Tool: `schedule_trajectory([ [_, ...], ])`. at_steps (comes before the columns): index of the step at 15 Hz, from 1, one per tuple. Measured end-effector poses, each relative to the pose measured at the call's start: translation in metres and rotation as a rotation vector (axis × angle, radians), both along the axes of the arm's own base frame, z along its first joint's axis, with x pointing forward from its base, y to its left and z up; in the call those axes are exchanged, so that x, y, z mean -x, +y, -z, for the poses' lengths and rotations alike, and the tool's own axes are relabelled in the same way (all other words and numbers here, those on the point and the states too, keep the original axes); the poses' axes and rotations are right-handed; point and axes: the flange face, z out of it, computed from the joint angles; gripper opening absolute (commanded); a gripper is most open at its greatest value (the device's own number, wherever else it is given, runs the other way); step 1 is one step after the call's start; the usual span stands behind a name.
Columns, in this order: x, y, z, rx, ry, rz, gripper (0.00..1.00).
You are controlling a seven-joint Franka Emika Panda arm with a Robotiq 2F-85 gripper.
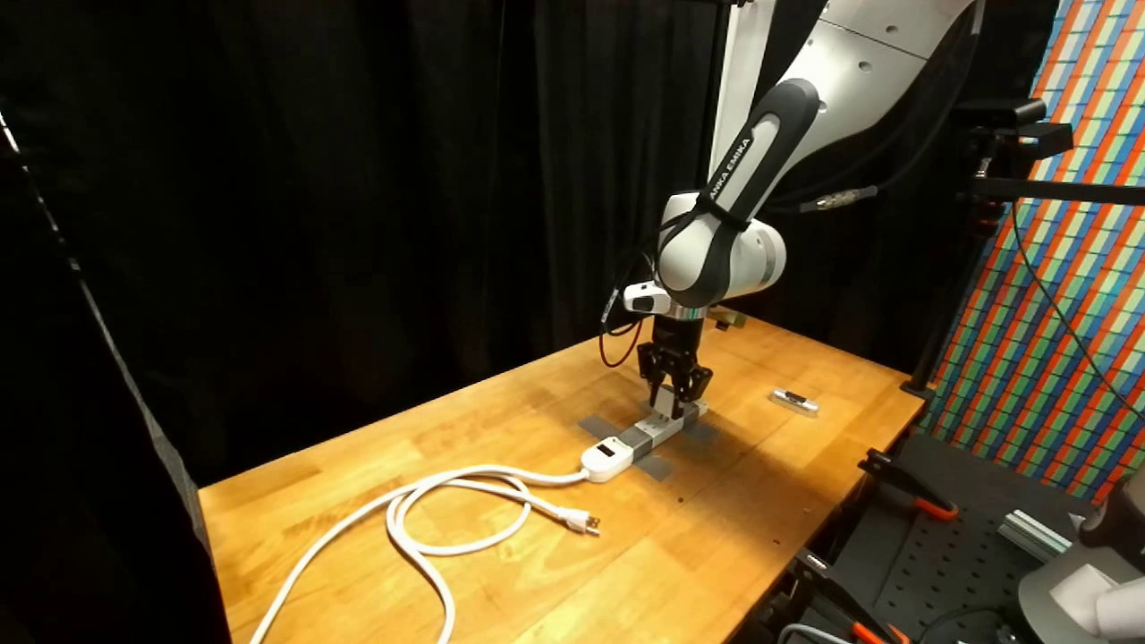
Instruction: Plug the charger head into the adapter
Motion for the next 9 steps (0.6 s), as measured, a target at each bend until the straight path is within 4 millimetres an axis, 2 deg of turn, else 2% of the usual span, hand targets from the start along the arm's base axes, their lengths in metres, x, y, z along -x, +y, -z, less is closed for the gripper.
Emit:
schedule_trajectory([
  [9, -0.0029, 0.0017, 0.0014, -0.001, -0.027, 0.0, 0.23],
])
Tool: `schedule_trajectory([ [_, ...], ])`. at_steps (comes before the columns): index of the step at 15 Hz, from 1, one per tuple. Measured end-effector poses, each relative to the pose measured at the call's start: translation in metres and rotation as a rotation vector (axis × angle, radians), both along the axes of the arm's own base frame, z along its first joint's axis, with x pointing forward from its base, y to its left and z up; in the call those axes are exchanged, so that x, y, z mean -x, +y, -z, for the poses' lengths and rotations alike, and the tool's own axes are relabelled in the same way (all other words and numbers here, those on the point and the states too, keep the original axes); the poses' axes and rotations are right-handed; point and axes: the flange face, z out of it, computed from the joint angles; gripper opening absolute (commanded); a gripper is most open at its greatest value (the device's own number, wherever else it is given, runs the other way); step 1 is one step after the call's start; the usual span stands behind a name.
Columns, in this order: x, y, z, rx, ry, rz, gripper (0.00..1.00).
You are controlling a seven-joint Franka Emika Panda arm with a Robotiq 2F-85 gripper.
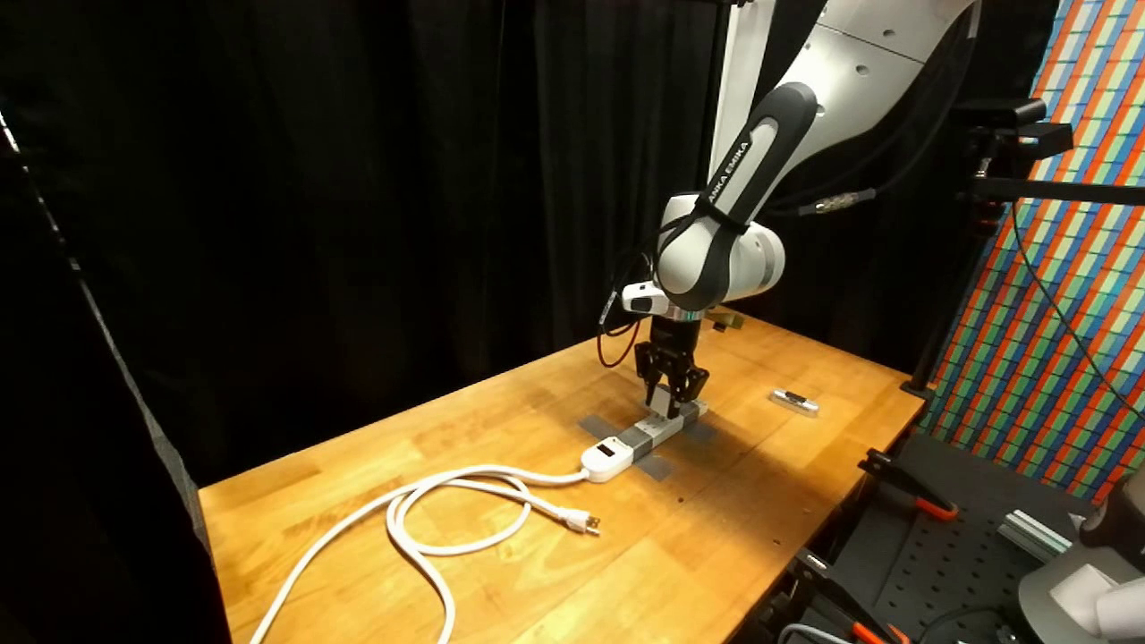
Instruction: Plug the charger head into the adapter
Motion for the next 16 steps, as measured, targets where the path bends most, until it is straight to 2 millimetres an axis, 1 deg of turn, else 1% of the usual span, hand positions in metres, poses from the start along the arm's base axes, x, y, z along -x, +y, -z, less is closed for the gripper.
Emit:
schedule_trajectory([
  [9, -0.0033, -0.0047, 0.0, 0.004, 0.0, 0.024, 0.23],
  [13, -0.0029, -0.0081, 0.0019, 0.005, 0.028, 0.037, 0.23],
  [16, -0.0062, -0.0086, 0.002, 0.003, 0.045, 0.04, 0.23],
])
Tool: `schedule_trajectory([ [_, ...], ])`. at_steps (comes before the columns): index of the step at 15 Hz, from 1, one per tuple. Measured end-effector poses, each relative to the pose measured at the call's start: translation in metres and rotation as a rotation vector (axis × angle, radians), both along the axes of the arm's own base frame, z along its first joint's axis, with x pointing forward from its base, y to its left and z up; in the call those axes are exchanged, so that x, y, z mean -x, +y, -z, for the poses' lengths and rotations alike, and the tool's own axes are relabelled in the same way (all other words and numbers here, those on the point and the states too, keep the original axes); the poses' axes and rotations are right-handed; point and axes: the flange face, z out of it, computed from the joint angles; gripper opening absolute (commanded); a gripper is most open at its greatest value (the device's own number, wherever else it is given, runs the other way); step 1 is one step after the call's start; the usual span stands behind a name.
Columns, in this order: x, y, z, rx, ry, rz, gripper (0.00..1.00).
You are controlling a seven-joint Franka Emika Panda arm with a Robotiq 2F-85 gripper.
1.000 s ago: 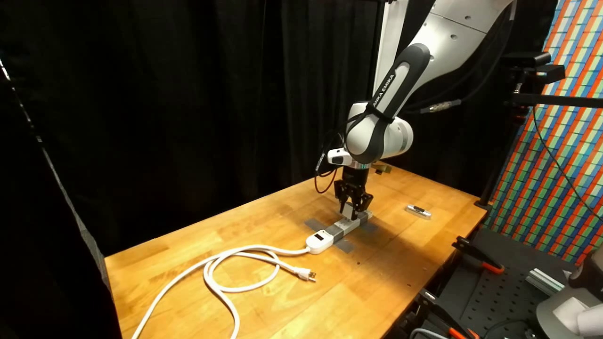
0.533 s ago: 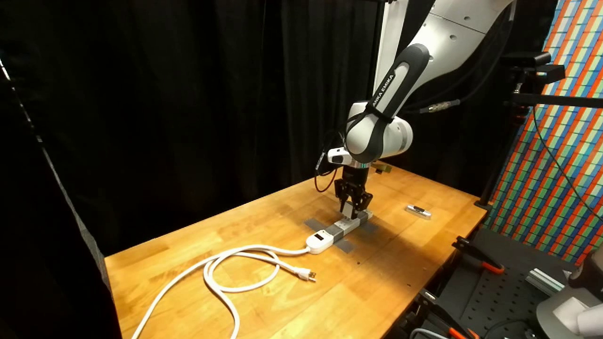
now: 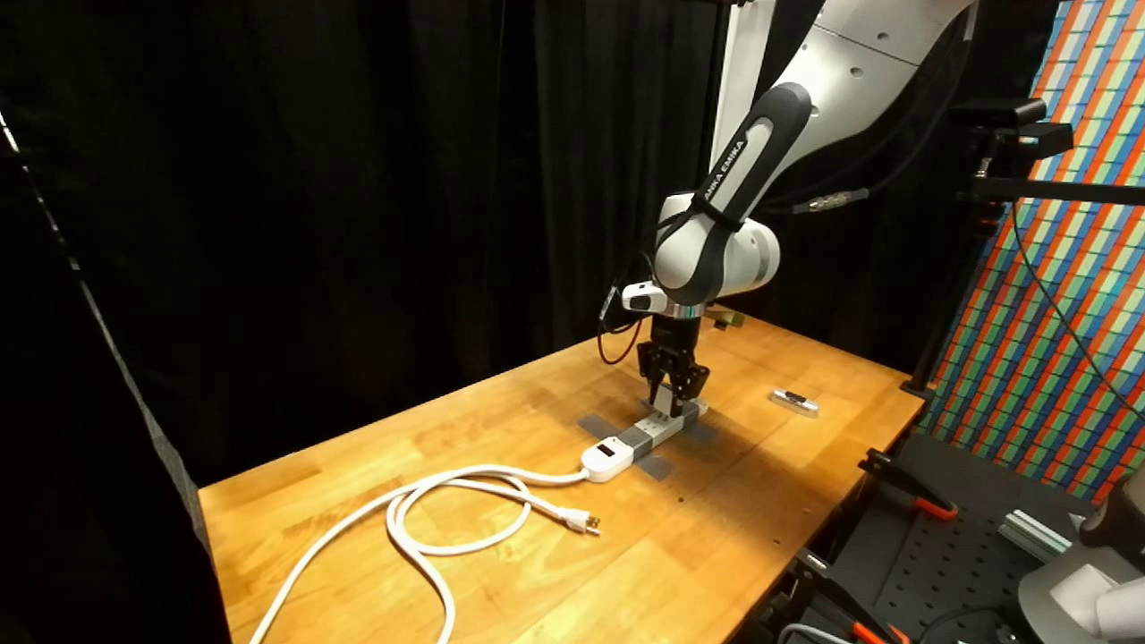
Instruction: Plug the charger head into the adapter
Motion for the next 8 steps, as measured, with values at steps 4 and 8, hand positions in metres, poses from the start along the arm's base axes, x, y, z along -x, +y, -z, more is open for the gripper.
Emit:
schedule_trajectory([
  [4, -0.0026, 0.0006, 0.0039, -0.004, 0.011, -0.002, 0.23],
  [8, -0.0027, 0.0027, 0.0047, 0.004, 0.012, -0.024, 0.23],
])
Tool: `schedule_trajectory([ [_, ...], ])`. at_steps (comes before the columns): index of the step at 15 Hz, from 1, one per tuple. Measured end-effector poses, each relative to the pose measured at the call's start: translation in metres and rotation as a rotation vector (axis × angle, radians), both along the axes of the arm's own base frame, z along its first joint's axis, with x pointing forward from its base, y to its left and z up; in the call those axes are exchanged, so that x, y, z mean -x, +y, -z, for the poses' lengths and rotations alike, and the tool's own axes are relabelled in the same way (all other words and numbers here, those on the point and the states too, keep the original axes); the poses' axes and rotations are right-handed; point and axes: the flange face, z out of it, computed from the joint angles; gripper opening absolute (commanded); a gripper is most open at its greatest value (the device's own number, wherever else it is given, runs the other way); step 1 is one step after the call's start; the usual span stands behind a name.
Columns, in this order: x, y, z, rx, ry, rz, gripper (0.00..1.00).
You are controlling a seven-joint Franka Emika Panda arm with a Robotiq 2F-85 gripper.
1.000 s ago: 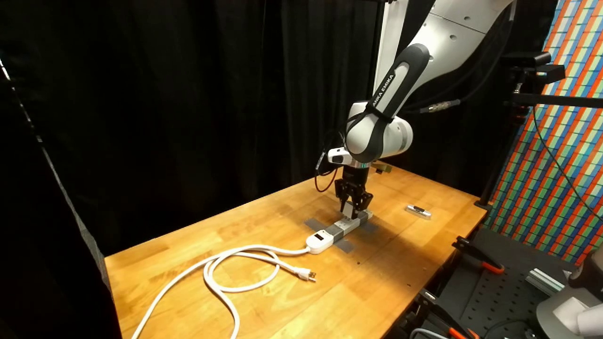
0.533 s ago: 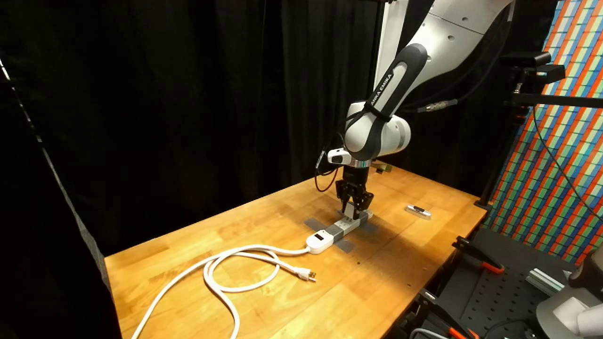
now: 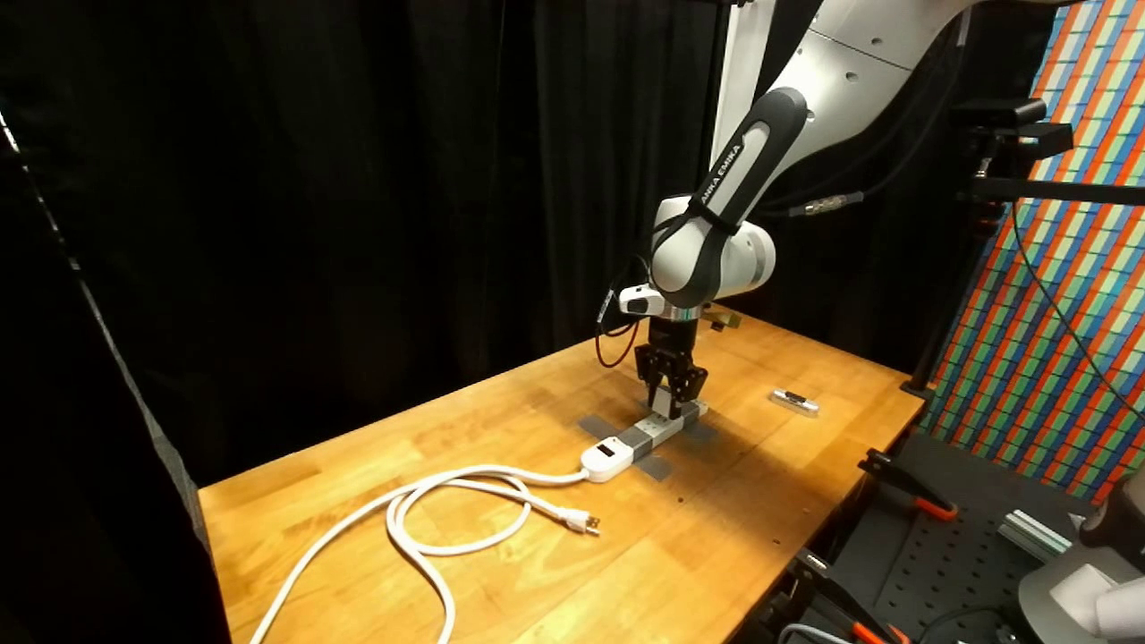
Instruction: Plug the charger head into the adapter
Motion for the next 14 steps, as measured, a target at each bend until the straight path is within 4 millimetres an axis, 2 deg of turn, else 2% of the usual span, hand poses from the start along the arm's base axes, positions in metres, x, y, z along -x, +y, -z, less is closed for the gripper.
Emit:
schedule_trajectory([
  [5, 0.0, 0.009, 0.001, 0.041, 0.001, -0.057, 0.23],
  [9, 0.001, 0.022, 0.012, 0.102, -0.002, -0.102, 0.23],
  [14, 0.002, 0.034, 0.015, 0.169, -0.004, -0.11, 0.23],
])
